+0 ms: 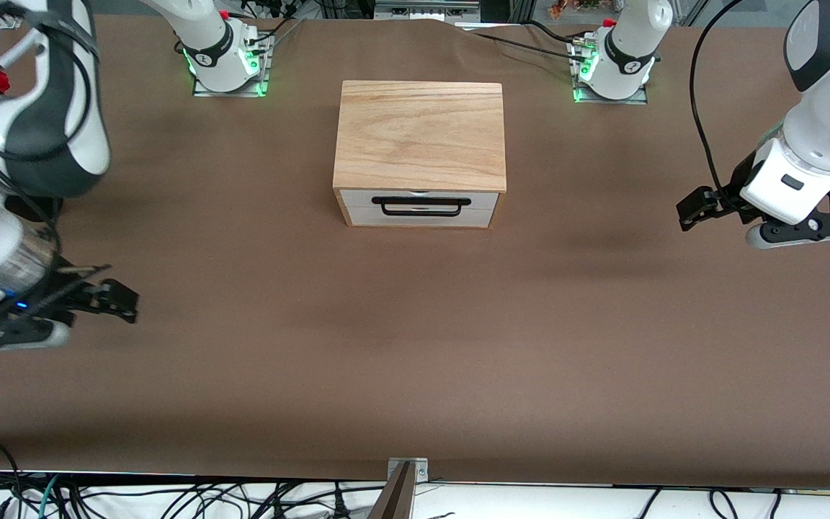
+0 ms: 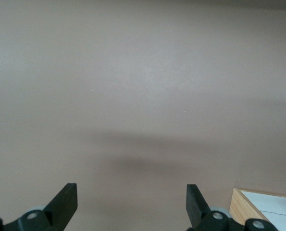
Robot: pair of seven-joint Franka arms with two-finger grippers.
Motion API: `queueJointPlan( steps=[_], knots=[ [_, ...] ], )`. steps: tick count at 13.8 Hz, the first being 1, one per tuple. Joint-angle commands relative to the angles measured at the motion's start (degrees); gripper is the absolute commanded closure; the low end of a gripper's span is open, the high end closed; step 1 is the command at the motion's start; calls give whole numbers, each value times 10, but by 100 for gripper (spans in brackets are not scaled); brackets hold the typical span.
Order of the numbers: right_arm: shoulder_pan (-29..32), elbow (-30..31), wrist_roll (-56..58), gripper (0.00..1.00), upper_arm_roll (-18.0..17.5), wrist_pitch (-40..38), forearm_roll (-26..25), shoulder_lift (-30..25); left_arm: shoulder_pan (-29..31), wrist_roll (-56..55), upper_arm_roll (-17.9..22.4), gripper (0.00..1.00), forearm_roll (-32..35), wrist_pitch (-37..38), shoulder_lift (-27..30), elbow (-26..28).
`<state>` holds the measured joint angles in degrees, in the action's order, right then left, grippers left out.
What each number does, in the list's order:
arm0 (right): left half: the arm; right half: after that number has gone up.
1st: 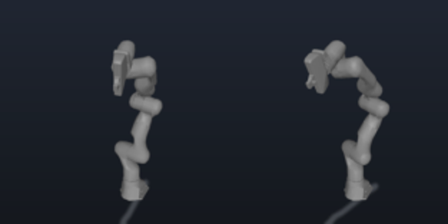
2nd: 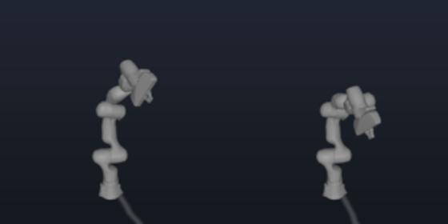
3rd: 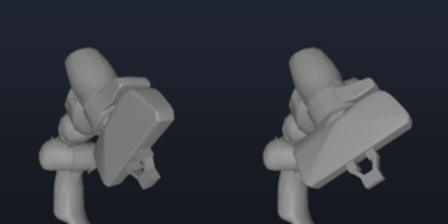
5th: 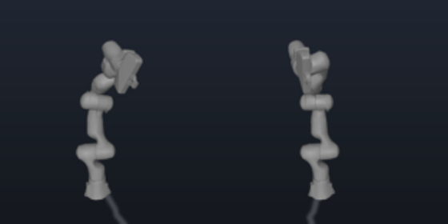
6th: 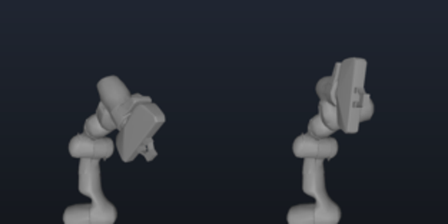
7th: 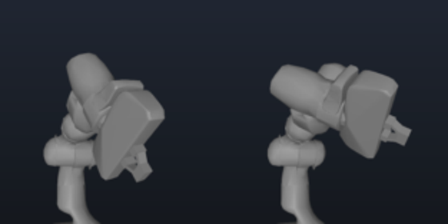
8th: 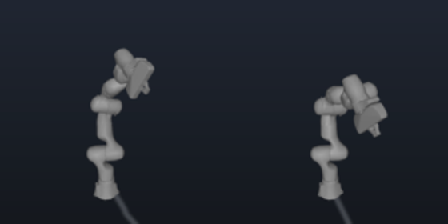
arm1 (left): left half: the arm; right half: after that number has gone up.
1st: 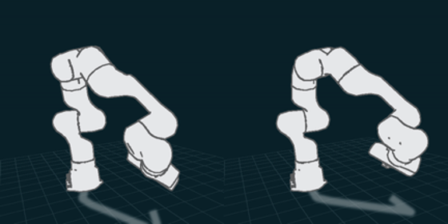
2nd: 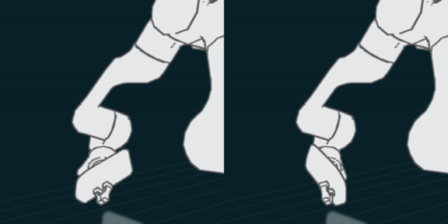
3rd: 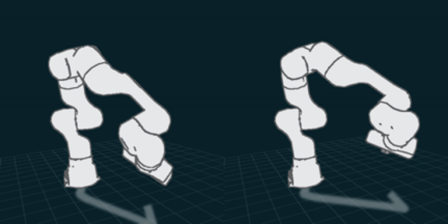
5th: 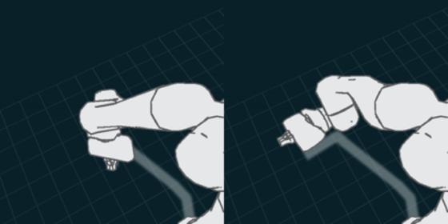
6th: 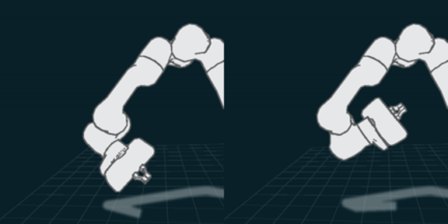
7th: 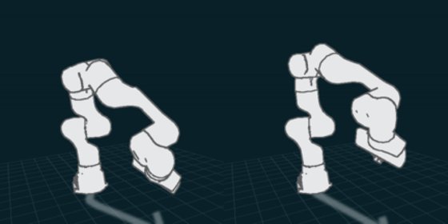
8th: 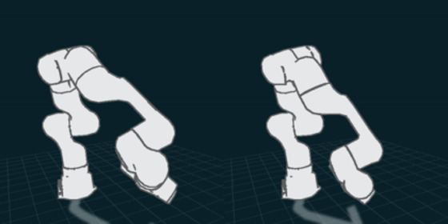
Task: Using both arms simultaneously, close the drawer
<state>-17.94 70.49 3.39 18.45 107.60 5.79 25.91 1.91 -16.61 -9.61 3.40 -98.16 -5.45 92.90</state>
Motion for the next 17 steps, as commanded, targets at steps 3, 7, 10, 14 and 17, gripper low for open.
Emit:
queueJointPlan(
  steps=[3, 7, 10, 14, 17],
  knots=[
    [87, 143, 7, 0, -69, -5, -23, -145, -1, 11, 1, 0, 8, 30, 19, 0],
    [148, 193, 47, 0, -100, -12, -38, -180, -2, 12, 0, 0, 9, 40, 17, -7],
    [179, 236, 63, 0, -134, -16, -46, -214, -3, 13, -1, 0, 9, 40, 17, -7],
    [176, 216, 64, 0, -135, -47, -45, -203, -3, 12, 0, 0, 9, 42, 14, -14],
    [174, 197, 59, 0, -136, -56, -45, -190, -3, 12, 0, 0, 9, 42, 14, -14]
  ],
)
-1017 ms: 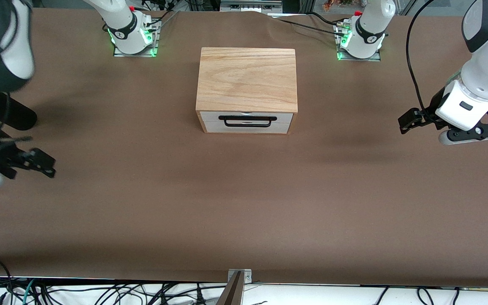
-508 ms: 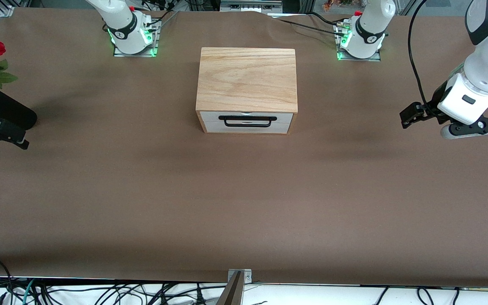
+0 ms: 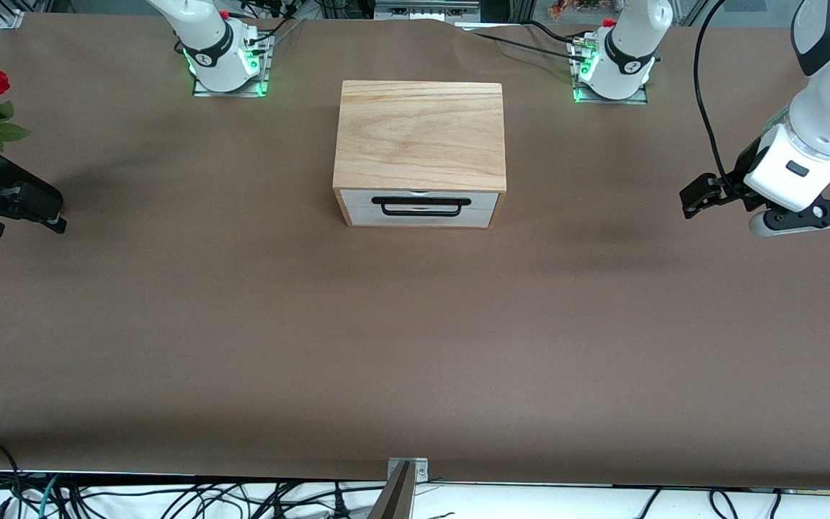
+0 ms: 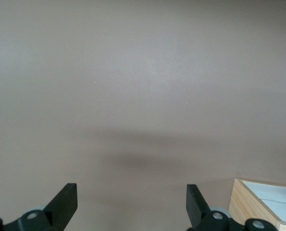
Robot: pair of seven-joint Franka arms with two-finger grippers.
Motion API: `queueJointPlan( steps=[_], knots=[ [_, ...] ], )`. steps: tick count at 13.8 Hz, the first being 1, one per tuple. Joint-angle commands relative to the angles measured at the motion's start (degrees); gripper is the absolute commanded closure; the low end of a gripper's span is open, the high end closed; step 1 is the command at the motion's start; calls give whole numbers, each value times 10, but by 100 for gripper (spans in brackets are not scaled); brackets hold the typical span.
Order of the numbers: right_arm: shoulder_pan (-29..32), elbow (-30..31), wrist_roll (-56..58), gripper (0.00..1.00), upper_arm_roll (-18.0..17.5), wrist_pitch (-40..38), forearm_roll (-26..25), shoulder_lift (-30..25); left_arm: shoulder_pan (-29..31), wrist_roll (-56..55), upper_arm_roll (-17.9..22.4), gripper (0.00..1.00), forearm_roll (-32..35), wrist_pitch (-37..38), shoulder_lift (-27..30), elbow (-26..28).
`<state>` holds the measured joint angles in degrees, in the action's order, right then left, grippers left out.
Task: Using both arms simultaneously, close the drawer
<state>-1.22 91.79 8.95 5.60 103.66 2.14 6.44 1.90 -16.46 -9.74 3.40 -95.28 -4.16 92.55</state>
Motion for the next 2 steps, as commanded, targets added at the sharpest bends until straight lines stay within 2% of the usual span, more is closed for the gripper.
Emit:
queueJointPlan(
  steps=[1, 2],
  knots=[
    [6, -17, 3, 0, -8, -16, -8, 6, -3, 11, 2, 0, 9, 13, 1, -11],
    [6, -17, 3, 0, -8, -16, -8, 6, -3, 11, 2, 0, 9, 13, 1, -11]
  ],
)
